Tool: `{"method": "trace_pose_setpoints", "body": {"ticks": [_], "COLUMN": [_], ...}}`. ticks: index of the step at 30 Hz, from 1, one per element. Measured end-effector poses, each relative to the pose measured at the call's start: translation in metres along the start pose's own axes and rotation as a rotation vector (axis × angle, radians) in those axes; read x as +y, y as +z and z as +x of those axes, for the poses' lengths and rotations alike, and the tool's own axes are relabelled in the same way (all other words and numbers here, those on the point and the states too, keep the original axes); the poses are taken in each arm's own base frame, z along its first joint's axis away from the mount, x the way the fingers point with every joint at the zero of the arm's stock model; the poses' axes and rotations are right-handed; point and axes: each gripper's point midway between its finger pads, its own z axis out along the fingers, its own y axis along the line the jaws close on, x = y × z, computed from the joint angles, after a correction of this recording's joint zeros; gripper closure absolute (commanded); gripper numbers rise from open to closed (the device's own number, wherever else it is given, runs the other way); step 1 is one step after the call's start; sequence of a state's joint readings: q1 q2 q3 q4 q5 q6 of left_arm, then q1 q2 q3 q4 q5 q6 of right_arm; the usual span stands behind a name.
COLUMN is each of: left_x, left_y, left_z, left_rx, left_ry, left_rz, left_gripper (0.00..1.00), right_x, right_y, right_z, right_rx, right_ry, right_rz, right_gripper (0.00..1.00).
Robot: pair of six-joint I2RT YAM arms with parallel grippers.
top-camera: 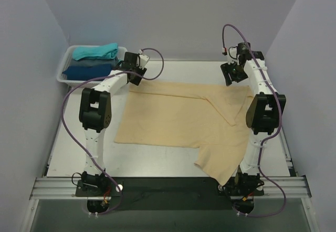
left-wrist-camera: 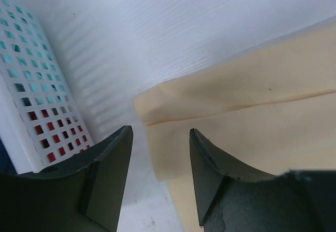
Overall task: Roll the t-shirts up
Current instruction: Fold the T-shirt at the center of the board.
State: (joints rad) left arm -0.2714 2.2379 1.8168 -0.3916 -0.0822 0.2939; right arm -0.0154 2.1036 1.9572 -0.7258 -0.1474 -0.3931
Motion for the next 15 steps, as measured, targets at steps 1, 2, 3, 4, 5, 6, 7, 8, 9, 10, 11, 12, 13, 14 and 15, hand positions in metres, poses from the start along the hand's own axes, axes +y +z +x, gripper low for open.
{"method": "trace_pose_setpoints", "body": {"ticks": [1, 2, 3, 4, 5, 6, 7, 8, 9, 10, 11, 12, 13, 14, 15], "left_x": [0.003, 0.005, 0.007, 0.007, 0.008, 0.009, 0.009, 0.010, 0.010, 0.010, 0.010, 0.011, 0.011, 0.010, 0.010], "left_y": [0.000, -0.001, -0.001, -0.001, -0.001, -0.001, -0.001, -0.001, -0.001, -0.001, 0.000, 0.004, 0.007, 0.010, 0.012], "left_z": [-0.001, -0.002, -0.002, -0.002, -0.001, 0.000, 0.000, 0.001, 0.003, 0.004, 0.005, 0.004, 0.004, 0.005, 0.008], "left_rx": [-0.001, -0.002, -0.003, -0.002, 0.001, 0.005, 0.007, 0.011, 0.018, 0.030, 0.039, 0.043, 0.048, 0.055, 0.066], "left_ry": [0.005, 0.009, 0.013, 0.017, 0.022, 0.029, 0.029, 0.032, 0.034, 0.036, 0.037, 0.037, 0.038, 0.038, 0.040], "left_rz": [-0.011, -0.021, -0.026, -0.029, -0.031, -0.032, -0.034, -0.035, -0.035, -0.034, -0.033, -0.034, -0.035, -0.034, -0.033], "left_gripper": [0.44, 0.47, 0.50, 0.51, 0.55, 0.58, 0.59, 0.60, 0.60, 0.61, 0.60, 0.58, 0.58, 0.57, 0.57], "right_x": [0.001, 0.002, 0.002, 0.002, 0.002, 0.003, 0.003, 0.003, 0.004, 0.004, 0.005, 0.005, 0.006, 0.006, 0.006], "right_y": [0.000, 0.000, 0.000, 0.001, 0.001, 0.002, 0.003, 0.004, 0.006, 0.007, 0.009, 0.010, 0.011, 0.012, 0.012], "right_z": [0.000, 0.000, 0.001, 0.001, 0.001, 0.002, 0.002, 0.003, 0.003, 0.003, 0.004, 0.005, 0.005, 0.005, 0.005], "right_rx": [0.002, 0.004, 0.006, 0.006, 0.008, 0.010, 0.013, 0.017, 0.018, 0.020, 0.025, 0.028, 0.031, 0.033, 0.034], "right_ry": [0.000, 0.000, 0.001, 0.002, 0.003, 0.005, 0.007, 0.009, 0.010, 0.011, 0.013, 0.014, 0.014, 0.014, 0.014], "right_rz": [-0.002, -0.004, -0.004, -0.004, -0.005, -0.006, -0.007, -0.010, -0.013, -0.014, -0.017, -0.021, -0.022, -0.023, -0.024], "right_gripper": [0.45, 0.45, 0.45, 0.45, 0.45, 0.45, 0.45, 0.45, 0.45, 0.45, 0.45, 0.45, 0.45, 0.45, 0.45]}}
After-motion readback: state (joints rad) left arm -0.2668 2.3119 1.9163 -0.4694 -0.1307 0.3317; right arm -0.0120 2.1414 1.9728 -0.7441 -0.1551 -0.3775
